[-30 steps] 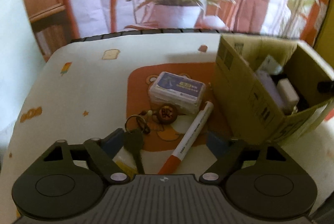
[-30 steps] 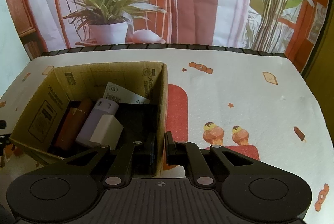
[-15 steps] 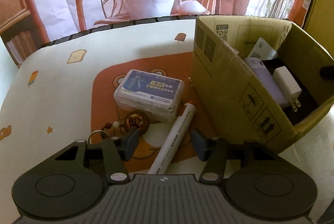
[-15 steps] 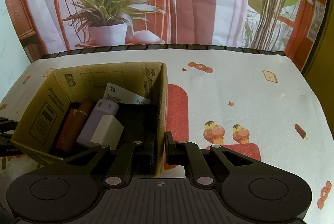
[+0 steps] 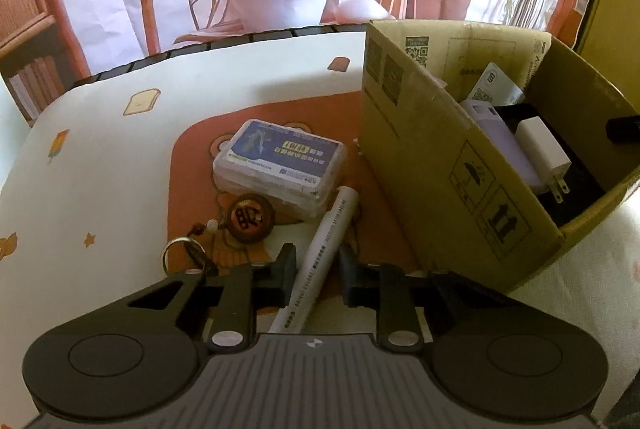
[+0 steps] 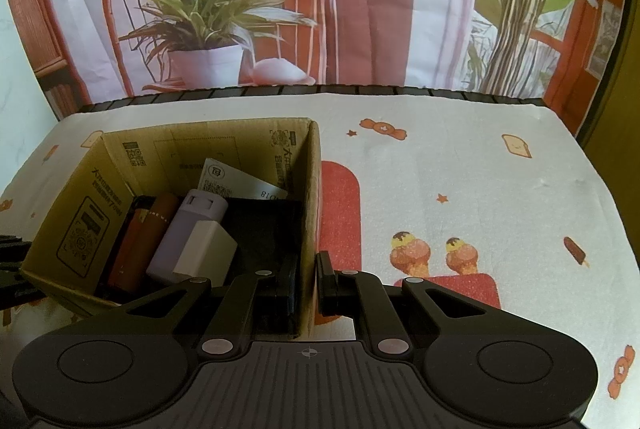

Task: Organize rigid objects
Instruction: 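Close the left tool around the white-and-red marker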

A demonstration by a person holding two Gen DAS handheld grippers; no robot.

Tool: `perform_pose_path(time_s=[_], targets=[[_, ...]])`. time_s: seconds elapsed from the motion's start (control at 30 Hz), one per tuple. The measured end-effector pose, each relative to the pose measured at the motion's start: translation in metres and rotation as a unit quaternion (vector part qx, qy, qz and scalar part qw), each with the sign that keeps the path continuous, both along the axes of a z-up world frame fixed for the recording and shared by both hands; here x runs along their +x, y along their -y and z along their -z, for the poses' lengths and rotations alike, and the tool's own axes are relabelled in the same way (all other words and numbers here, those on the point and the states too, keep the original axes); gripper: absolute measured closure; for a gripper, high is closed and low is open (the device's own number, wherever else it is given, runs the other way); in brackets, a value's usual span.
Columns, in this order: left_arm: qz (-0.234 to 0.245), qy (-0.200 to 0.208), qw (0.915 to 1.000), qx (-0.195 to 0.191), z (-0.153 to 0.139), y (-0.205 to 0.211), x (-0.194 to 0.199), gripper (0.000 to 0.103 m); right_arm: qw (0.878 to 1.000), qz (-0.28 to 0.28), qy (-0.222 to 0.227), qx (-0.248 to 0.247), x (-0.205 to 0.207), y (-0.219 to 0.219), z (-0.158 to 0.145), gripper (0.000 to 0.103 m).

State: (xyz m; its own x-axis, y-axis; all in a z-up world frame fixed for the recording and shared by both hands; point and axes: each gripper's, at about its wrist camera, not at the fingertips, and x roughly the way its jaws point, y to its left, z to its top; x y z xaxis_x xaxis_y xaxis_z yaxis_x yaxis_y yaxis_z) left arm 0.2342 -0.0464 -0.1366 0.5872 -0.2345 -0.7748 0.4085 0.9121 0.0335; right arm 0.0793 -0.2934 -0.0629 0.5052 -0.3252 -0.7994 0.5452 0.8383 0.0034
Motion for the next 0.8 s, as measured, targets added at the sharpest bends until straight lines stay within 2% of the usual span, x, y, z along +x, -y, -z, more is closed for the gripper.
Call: perform_pose_path(time_s=[0.5,0.8], targets=[[-0.028,-0.009,0.9992,-0.028,0.004,-0.019,-0.030,0.080,1.000,0.002,0.004,0.002,-0.001,0.001,0.001,0.093],[-0.041,-0.010,0.9987,-0.027,0.003,-0.013,-0.022,0.080,1.000,0.002,0.006,0.004,-0.001,0.001,0.002,0.093]])
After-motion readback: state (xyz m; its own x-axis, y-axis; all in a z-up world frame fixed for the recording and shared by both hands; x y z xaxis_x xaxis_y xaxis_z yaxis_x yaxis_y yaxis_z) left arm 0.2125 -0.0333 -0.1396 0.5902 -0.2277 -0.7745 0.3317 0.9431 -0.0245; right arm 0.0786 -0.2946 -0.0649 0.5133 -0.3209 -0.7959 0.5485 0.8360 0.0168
